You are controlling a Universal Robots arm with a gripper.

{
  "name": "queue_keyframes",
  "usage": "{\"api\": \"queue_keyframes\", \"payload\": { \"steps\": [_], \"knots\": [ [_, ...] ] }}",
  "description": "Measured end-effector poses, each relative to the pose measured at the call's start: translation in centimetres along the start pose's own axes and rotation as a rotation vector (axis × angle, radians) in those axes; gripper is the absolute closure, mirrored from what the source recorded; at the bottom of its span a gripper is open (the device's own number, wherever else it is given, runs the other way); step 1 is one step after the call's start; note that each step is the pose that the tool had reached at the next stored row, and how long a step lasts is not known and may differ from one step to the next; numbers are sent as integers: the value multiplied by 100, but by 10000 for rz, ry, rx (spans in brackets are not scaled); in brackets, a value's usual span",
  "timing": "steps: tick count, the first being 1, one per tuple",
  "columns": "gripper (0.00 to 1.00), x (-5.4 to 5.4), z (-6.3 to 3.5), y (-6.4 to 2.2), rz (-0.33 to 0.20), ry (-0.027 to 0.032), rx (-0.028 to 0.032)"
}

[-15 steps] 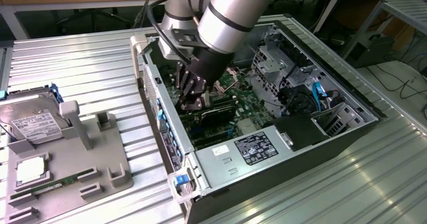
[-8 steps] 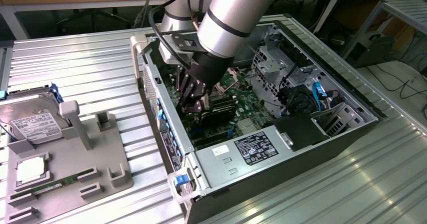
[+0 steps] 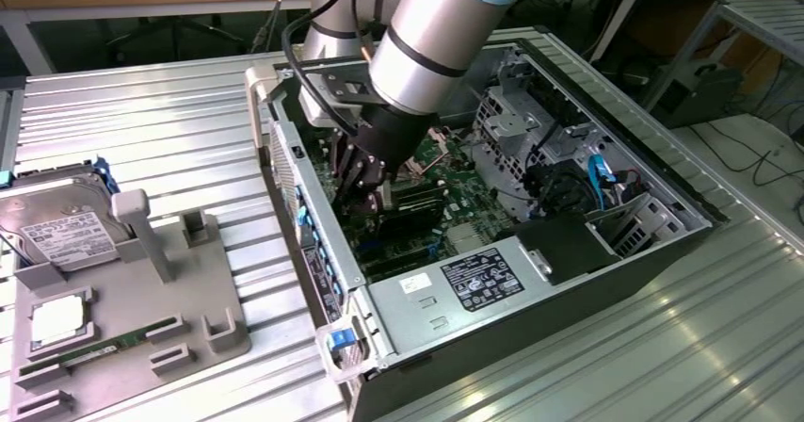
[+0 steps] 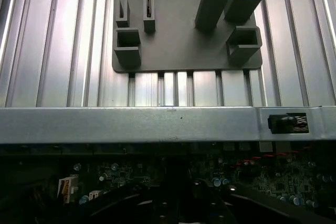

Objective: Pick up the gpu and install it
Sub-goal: 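Press down on the gpu until it lock into place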

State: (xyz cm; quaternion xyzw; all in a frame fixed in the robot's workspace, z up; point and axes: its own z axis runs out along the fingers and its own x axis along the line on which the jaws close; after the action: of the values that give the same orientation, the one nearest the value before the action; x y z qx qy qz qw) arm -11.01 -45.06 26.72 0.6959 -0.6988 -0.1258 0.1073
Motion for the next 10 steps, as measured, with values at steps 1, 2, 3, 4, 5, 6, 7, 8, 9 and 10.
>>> {"api": "queue_keyframes", "payload": {
  "steps": [1,2,3,4,5,6,7,8,9,10],
  "knots": [
    [89,-1,11,-4,-3,-2,1],
    [89,-1,24,-8,-4,1,0],
    [89,0,38,-12,-4,11,-5],
    [89,0,48,-16,-10,8,-3],
    [89,-1,50,-22,-16,2,0],
    [89,-2,45,-27,-18,-1,3],
    [89,-3,39,-34,-22,-6,7],
    [89,-4,27,-44,-23,-8,8],
    [89,-5,15,-53,-27,-11,14],
    [89,-9,-6,-65,-30,-8,17]
  ]
}}
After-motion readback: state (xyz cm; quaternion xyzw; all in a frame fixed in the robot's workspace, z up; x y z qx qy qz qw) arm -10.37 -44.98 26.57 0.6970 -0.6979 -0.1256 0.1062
